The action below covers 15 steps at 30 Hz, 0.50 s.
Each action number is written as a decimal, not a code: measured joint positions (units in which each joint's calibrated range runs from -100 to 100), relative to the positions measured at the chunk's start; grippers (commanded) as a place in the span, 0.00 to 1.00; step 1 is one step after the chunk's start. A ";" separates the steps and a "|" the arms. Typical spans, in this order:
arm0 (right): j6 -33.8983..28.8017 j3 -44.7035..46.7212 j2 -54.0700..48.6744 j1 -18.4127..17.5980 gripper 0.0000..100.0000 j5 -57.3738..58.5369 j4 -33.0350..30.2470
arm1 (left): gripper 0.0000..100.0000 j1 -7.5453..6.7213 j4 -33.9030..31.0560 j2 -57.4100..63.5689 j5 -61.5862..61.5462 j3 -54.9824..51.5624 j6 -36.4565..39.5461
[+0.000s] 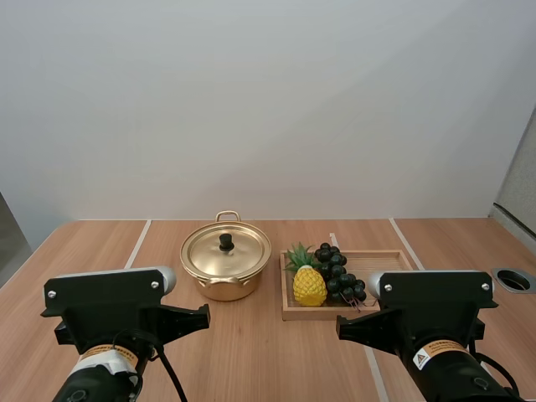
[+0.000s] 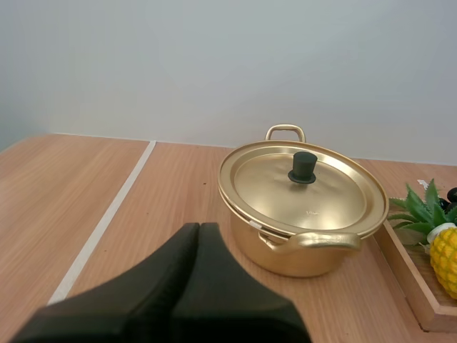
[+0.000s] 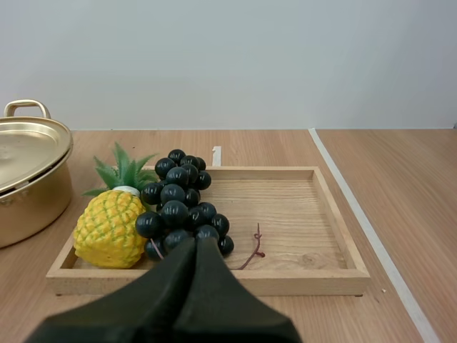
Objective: Open the pot, put the grape inside, and close it
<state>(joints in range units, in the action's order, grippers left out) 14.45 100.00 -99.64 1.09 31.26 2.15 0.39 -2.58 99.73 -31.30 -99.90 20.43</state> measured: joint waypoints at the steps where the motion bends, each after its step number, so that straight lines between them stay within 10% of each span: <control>1: 0.00 0.00 0.00 0.00 0.00 0.00 0.00 | 0.00 0.00 0.00 0.00 0.00 0.00 -0.42; 15: 0.00 0.00 0.00 0.00 0.00 0.00 0.00 | 0.00 0.00 0.00 0.00 0.00 0.00 -5.46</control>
<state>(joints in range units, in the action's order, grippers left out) 14.45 100.00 -99.64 1.09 31.26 2.15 0.39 -2.58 99.73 -31.30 -99.90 14.96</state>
